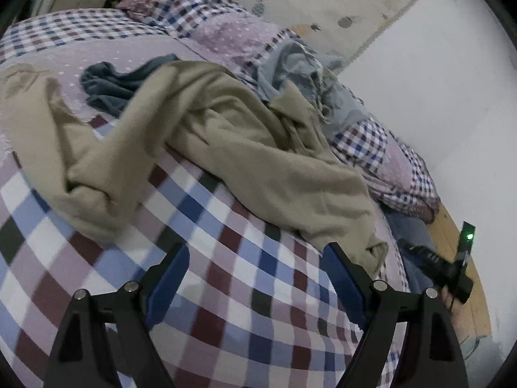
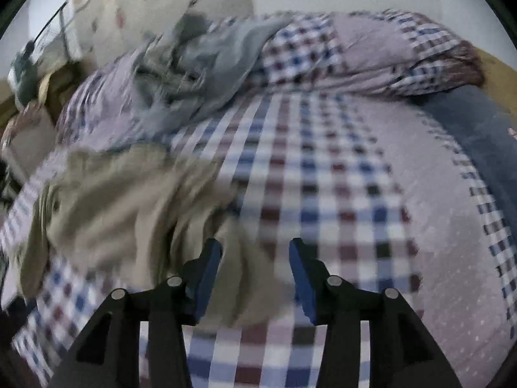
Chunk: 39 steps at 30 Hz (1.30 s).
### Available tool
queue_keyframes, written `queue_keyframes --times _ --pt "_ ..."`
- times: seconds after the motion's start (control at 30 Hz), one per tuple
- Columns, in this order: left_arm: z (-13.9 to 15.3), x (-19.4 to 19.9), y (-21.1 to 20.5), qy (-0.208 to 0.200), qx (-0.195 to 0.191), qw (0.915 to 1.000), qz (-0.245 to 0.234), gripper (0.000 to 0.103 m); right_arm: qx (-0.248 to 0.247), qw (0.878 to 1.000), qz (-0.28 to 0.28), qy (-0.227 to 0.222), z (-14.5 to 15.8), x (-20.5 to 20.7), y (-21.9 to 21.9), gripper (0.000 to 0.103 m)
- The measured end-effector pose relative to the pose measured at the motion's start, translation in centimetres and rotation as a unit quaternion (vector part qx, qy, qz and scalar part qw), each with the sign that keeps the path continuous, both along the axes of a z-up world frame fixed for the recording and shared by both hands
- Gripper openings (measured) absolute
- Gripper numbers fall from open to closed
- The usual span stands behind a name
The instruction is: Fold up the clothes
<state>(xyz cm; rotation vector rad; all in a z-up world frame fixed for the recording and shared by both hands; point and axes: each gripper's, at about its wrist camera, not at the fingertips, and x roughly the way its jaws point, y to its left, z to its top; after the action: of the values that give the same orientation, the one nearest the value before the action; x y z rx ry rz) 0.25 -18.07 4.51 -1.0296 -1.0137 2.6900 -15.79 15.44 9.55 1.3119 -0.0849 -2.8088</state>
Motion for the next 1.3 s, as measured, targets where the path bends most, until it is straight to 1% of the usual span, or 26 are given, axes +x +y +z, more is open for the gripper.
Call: queue_keyframes --times 0.1,0.17,0.2,0.23,0.27,0.3,0.33,0.4,0.47,0.5,0.53,0.67,0.77,0.8,0.83,0.87,0.9,0.93,0.97,1.0,1.03,1.07,1.1,1.2,1.3 --pt "0.0 -0.1 1.1 0.003 -0.007 0.9998 -0.016 0.087 -0.005 1.000 0.012 -0.024 -2.3 0.4 -0.9 0.048" --pt "0.0 -0.2 1.5 0.004 -0.006 0.9997 -0.024 0.087 -0.014 0.999 0.012 -0.033 -3.2 0.3 -1.2 0.048" --pt "0.0 -0.2 1.6 0.004 -0.003 0.9996 -0.027 0.087 -0.015 0.999 0.013 -0.035 -3.4 0.4 -1.4 0.045" --pt "0.0 -0.3 1.7 0.004 -0.001 0.9995 -0.030 0.087 -0.013 0.999 0.017 -0.033 -3.4 0.5 -1.6 0.037" --pt "0.0 -0.4 1.8 0.004 -0.001 0.9995 -0.032 0.087 -0.006 0.999 0.016 -0.028 -3.0 0.8 -1.6 0.000" --pt "-0.1 -0.4 1.9 0.004 0.000 0.9994 -0.034 0.087 0.008 1.000 0.007 -0.015 -2.2 1.3 -1.4 0.003" --pt "-0.1 -0.5 1.9 0.003 0.001 0.9994 -0.036 0.087 0.017 1.000 -0.001 0.000 -1.2 1.8 -1.1 0.003" --pt "0.0 -0.5 1.8 0.003 0.001 0.9993 -0.036 0.087 0.011 0.999 -0.030 0.038 1.2 3.3 0.9 0.002" --pt "0.0 -0.5 1.6 0.002 0.004 0.9994 -0.033 0.087 -0.003 0.992 -0.090 0.086 4.3 5.5 4.1 0.002" --pt "0.0 -0.5 1.5 0.002 0.008 0.9995 -0.032 0.087 -0.002 0.986 -0.129 0.108 5.5 6.9 5.9 0.002" --pt "0.0 -0.4 1.4 0.002 0.012 0.9994 -0.031 0.087 -0.002 0.980 -0.163 0.117 6.0 7.9 7.5 0.002" --pt "0.1 -0.5 1.3 0.002 0.011 0.9994 -0.033 0.087 -0.005 0.965 -0.256 0.059 4.1 9.7 12.1 0.004" --pt "0.2 -0.6 1.5 0.001 0.006 0.9993 -0.036 0.087 0.009 0.959 -0.284 0.011 2.2 10.8 13.2 0.006" --pt "0.1 -0.6 1.6 0.000 0.005 0.9993 -0.038 0.087 0.013 0.957 -0.289 0.001 1.8 11.2 13.4 0.009" --pt "0.1 -0.6 1.6 -0.002 0.004 0.9992 -0.040 0.087 0.018 0.957 -0.289 0.004 1.8 11.8 13.2 0.010" --pt "0.1 -0.7 1.7 -0.004 0.004 0.9991 -0.042 0.087 0.018 0.958 -0.285 0.008 1.8 12.3 12.9 0.015" --pt "0.1 -0.7 1.8 -0.004 0.005 0.9990 -0.045 0.087 0.008 0.963 -0.271 0.014 1.9 12.6 12.4 0.029" --pt "0.0 -0.7 1.8 -0.003 0.007 0.9989 -0.047 0.087 -0.004 0.970 -0.244 0.023 2.1 12.7 11.6 0.037" --pt "0.0 -0.8 1.9 -0.004 0.007 0.9987 -0.050 0.087 -0.013 0.979 -0.203 0.031 2.1 12.7 10.5 0.048" --pt "0.0 -0.8 2.1 -0.004 0.006 0.9986 -0.053 0.087 -0.012 0.987 -0.159 0.035 2.0 12.6 9.1 0.048" --pt "0.0 -0.8 2.2 -0.004 0.005 0.9984 -0.056 0.087 0.010 0.994 -0.107 0.031 1.6 12.5 7.0 0.048" --pt "0.0 -0.8 2.4 -0.004 0.004 0.9983 -0.059 0.087 0.031 0.998 -0.054 0.028 1.3 12.3 5.0 0.049" --pt "0.0 -0.8 2.6 -0.004 0.003 0.9981 -0.061 0.087 0.051 0.998 -0.010 0.023 0.7 12.1 3.2 0.049" --pt "0.1 -0.9 3.2 0.000 0.000 0.9974 -0.072 0.087 0.105 0.992 0.073 0.007 -1.6 11.5 -1.1 0.049" --pt "0.2 -0.9 3.6 0.005 0.000 0.9966 -0.082 0.087 0.144 0.985 0.099 -0.011 -4.0 10.2 -3.4 0.046"
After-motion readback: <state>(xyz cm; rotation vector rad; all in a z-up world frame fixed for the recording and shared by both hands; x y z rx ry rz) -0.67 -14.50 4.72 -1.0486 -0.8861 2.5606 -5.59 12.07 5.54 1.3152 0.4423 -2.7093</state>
